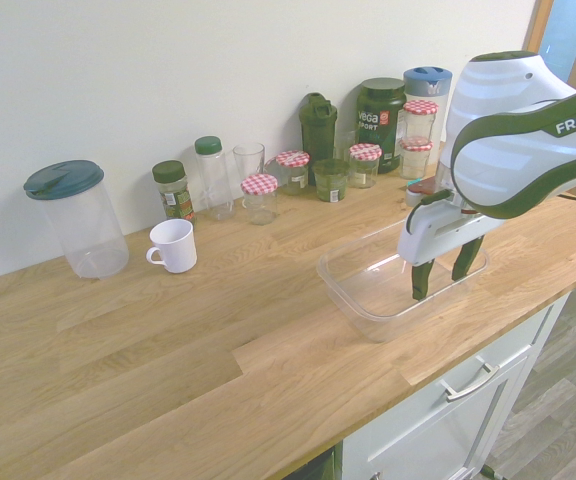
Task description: Put the protein bar into the container
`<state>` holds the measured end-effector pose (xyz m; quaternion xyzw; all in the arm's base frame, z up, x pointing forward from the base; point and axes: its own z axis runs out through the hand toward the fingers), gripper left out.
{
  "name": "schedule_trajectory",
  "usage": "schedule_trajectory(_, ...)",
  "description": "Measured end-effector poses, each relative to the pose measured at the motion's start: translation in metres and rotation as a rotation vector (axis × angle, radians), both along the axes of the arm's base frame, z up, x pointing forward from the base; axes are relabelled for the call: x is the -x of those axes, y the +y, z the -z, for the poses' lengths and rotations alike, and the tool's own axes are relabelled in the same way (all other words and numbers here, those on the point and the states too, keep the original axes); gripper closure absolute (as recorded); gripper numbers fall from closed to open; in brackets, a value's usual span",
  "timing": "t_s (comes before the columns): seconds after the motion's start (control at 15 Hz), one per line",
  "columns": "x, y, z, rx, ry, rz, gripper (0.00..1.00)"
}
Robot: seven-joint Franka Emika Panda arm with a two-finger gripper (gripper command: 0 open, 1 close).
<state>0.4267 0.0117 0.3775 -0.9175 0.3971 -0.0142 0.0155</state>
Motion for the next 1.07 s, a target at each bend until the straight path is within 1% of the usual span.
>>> schedule_trajectory(0.33, 0.000, -0.013, -0.004, 0.012, -0.020, 0.029, 0.00)
schedule_trajectory(0.67, -0.003, -0.073, -0.021, 0.000, -0.053, 0.100, 0.00)
schedule_trajectory(0.8, -0.011, -0.100, -0.028, -0.006, -0.065, 0.114, 0.00)
schedule_trajectory(1.07, -0.041, -0.142, -0.039, -0.011, -0.083, 0.127, 0.00)
